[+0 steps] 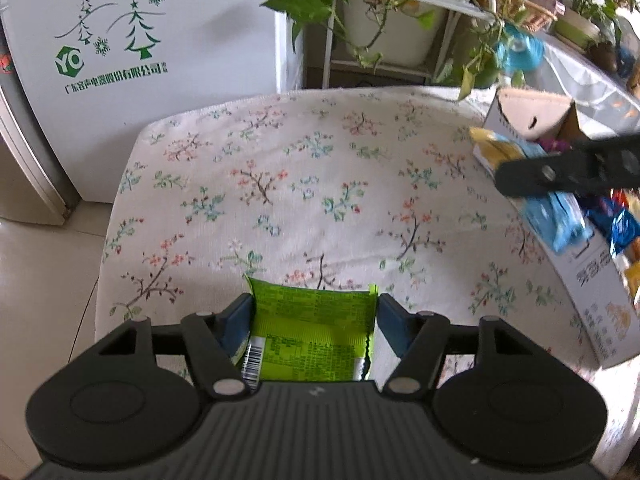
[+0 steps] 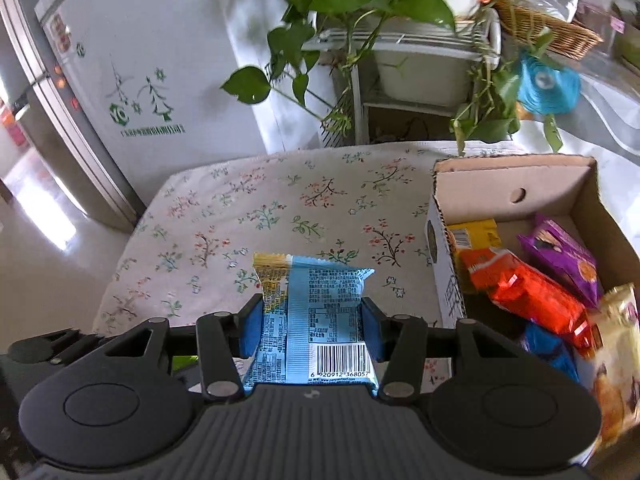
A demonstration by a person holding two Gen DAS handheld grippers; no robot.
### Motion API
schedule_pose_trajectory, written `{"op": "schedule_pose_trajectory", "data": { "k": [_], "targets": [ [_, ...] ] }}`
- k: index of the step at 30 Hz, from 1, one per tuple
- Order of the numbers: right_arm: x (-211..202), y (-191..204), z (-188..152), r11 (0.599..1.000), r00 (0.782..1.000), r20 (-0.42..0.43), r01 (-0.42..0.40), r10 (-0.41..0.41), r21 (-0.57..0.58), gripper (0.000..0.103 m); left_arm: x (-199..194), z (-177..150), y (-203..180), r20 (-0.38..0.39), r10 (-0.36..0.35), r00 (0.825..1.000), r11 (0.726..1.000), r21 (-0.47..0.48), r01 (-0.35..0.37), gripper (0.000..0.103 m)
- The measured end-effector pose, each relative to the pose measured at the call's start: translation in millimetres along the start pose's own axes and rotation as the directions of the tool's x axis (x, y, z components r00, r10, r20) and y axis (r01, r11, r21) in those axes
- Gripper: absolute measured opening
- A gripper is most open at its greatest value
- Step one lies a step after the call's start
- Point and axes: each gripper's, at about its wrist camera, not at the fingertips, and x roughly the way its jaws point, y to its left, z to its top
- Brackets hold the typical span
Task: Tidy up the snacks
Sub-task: 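Grasp the green packet with the left tool while the right tool grasps the blue-and-yellow packet, then carry both packets into the cardboard box and open both tools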
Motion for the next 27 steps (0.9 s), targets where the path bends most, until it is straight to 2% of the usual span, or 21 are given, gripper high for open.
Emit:
{"op": "schedule_pose_trajectory", "data": {
  "k": [10,22,27],
  "targets": [
    [-12.1,-1.0,-1.2,1.0,0.999,0.041,-0.004,0.004,0.008,0.057,-10.8,22.4,6.3,0.069,0.041,0.997,0.998,-0.054,-0.037,0.066],
    [-15.2,3.8,4.3,0.999,0.997,0.073,-0.01,0.013,-0.037,0.057,-8.6,26.3,11.3,0.065,0.075,0.995,0.992,-0.105,-0.068,0.066],
    [-16.8,2.2,5.3,0.998,0.996,0.084,0.005,0.0,-0.055,0.057,-15.1,30.9,15.1,0.09,0.071,0.993,0.988,-0.144,-0.058,0.066]
  ]
}}
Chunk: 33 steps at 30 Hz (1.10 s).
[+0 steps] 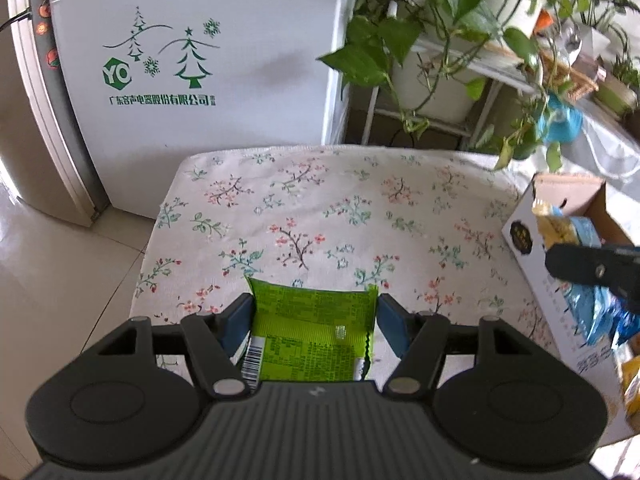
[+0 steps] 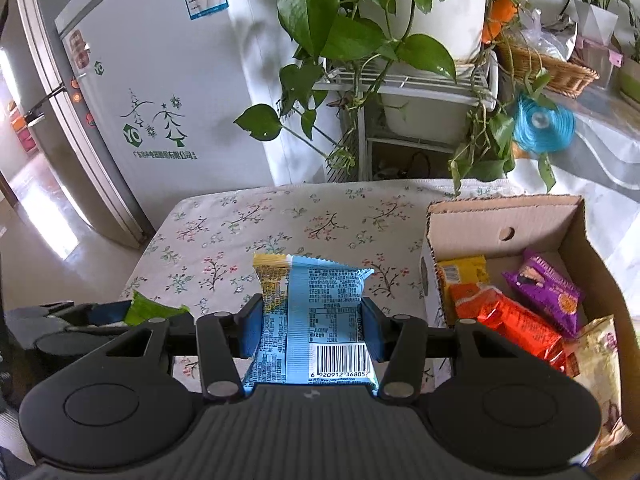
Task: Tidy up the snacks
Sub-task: 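Carry both packets into the cardboard box and open both tools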
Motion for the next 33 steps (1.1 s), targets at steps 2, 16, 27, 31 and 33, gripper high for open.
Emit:
{"op": "schedule_pose_trajectory", "data": {
  "k": [2,16,27,31,33],
  "targets": [
    [-1.9,-2.0,0.5,1.0,1.0,0.006,0.007,-0.007,0.0,0.057,-4.6,0.7,1.8,0.016,-0.003,1.0,1.0,-0.009,0.003,0.066],
    [-31.2,-26.0,3.4,0.999,0.996,0.085,0.024,-0.027,0.036,0.057,-35.0,-19.3,-7.0,0.065,-0.015,0.998,0.997,-0.072,0.02,0.066],
    [-74.8,-76.6,6.9,0.986,0.981,0.192,0.0,-0.032,0.167,0.057,-53.1,-5.8,-79.2,0.093,-0.125,0.988,0.992,-0.02,0.127,0.066],
    [-89.0,-104.4,3.8,0.964,0.975,0.216,-0.012,-0.048,0.265,0.057,-58.2,-0.4,-115.8,0.097,-0.188,0.977,0.982,0.023,0.186,0.066],
    [-94.4,-116.8,0.9,0.949,0.973,0.221,-0.012,-0.061,0.314,0.057,-60.0,0.5,-134.5,0.096,-0.216,0.972,0.976,0.047,0.212,0.066]
  ]
}}
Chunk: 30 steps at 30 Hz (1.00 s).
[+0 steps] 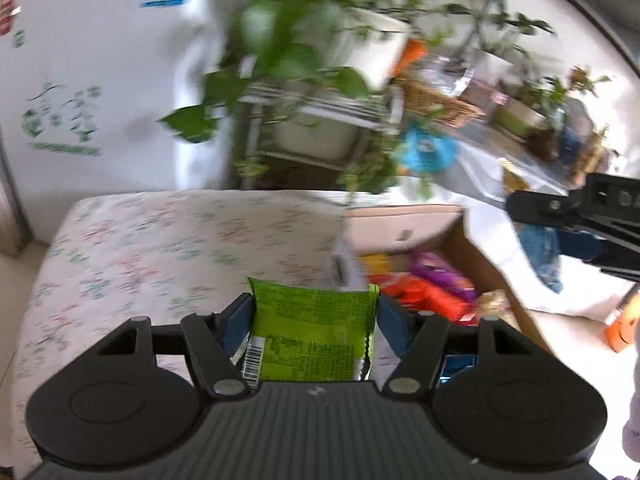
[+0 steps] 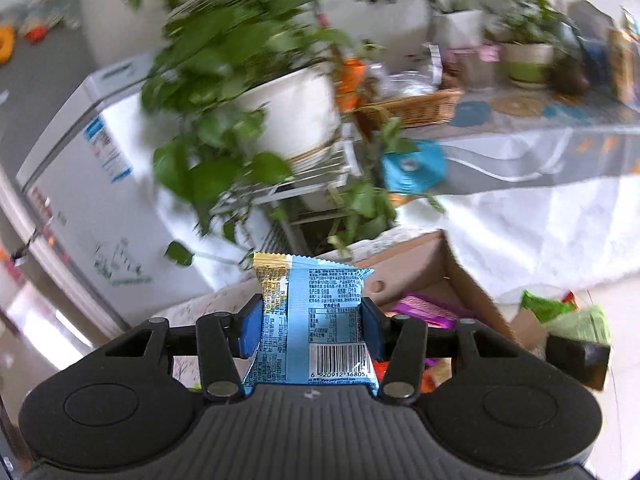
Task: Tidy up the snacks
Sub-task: 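Carry both packets into the cardboard box and open both tools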
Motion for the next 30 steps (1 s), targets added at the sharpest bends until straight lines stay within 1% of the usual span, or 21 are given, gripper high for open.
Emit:
{"op": "schedule_pose_trajectory", "data": {
  "k": [6,12,20,26,30],
  "targets": [
    [-11.9,-31.6,0.2,0.991,1.0,0.004,0.026,-0.026,0.128,0.057,6.9,-0.9,-54.2,-0.013,-0.09,0.996,0.994,0.057,0.091,0.066],
    [-21.4,-49.9,-1.7,0.977,0.999,0.005,0.05,-0.052,0.206,0.057,14.5,-9.0,-87.6,-0.044,-0.124,0.991,0.988,0.088,0.128,0.066],
    [-21.0,-64.2,-5.6,0.962,0.996,-0.03,0.093,-0.088,0.255,0.057,28.9,-17.5,-108.3,-0.088,-0.089,0.992,0.987,0.127,0.1,0.066],
    [-16.7,-72.2,-9.3,0.946,0.993,-0.063,0.115,-0.1,0.302,0.057,30.3,-18.6,-117.4,-0.105,-0.071,0.992,0.984,0.157,0.087,0.067],
    [-11.6,-74.0,-11.7,0.94,0.991,-0.087,0.127,-0.105,0.318,0.061,29.8,-17.7,-121.6,-0.11,-0.055,0.992,0.982,0.173,0.074,0.068]
  ]
}}
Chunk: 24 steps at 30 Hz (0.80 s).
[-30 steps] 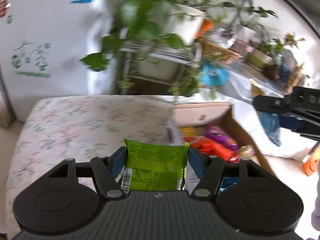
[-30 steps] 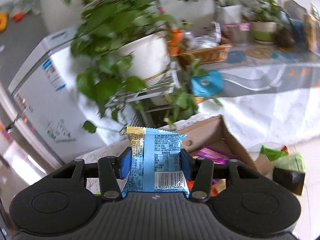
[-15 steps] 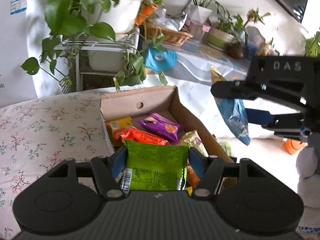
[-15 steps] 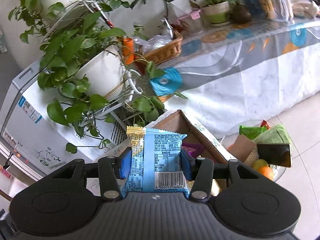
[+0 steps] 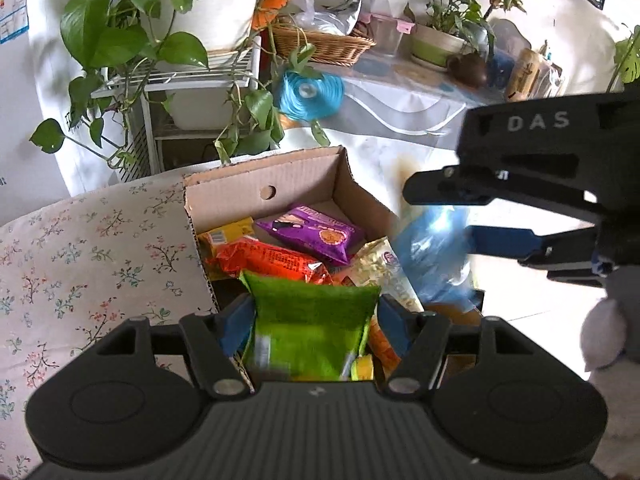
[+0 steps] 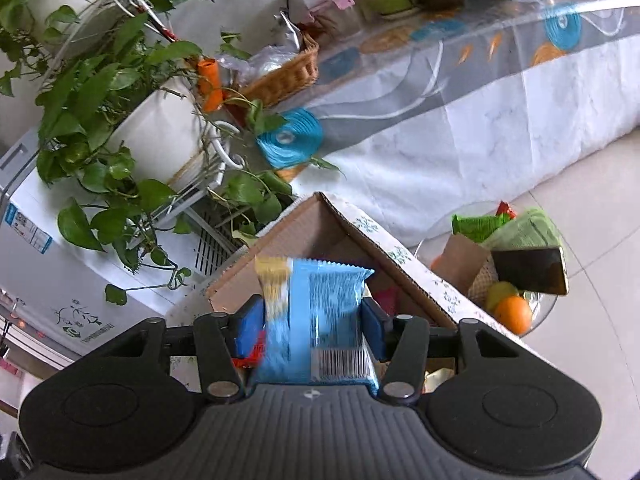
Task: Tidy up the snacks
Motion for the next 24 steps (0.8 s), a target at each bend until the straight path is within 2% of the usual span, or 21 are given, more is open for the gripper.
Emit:
{"op": "schedule_pose_trajectory", "data": {
  "k": [2,4,10,18,24],
  "targets": [
    [1.2,-0.8,0.3,1.0,1.0,-0.003,-0.01,0.01,0.005,0.068,-0.9,0.5,-2.5,-0.003,0.008,1.0,1.0,0.016,-0.008,0.075],
    [0.2,-0.5,0.5,1.0,1.0,0.005,-0.011,0.011,0.011,0.078,-3.6,0.3,-4.8,0.001,0.029,1.0,0.999,0.032,-0.029,0.083],
    [-2.5,-0.8,1.9,1.0,1.0,0.019,-0.015,0.014,0.019,0.084,-9.4,0.8,-3.0,-0.008,0.07,0.998,0.997,0.033,-0.07,0.091],
    [-5.5,6.9,0.4,0.999,1.0,0.027,-0.006,0.007,-0.032,0.091,-15.2,-2.2,5.7,-0.046,0.112,0.993,0.994,-0.007,-0.113,0.091],
    [-11.3,13.8,-4.2,0.993,0.998,0.041,0.053,-0.049,-0.107,0.098,-24.1,-5.3,15.5,-0.067,0.12,0.991,0.99,-0.065,-0.124,0.091]
  ]
}}
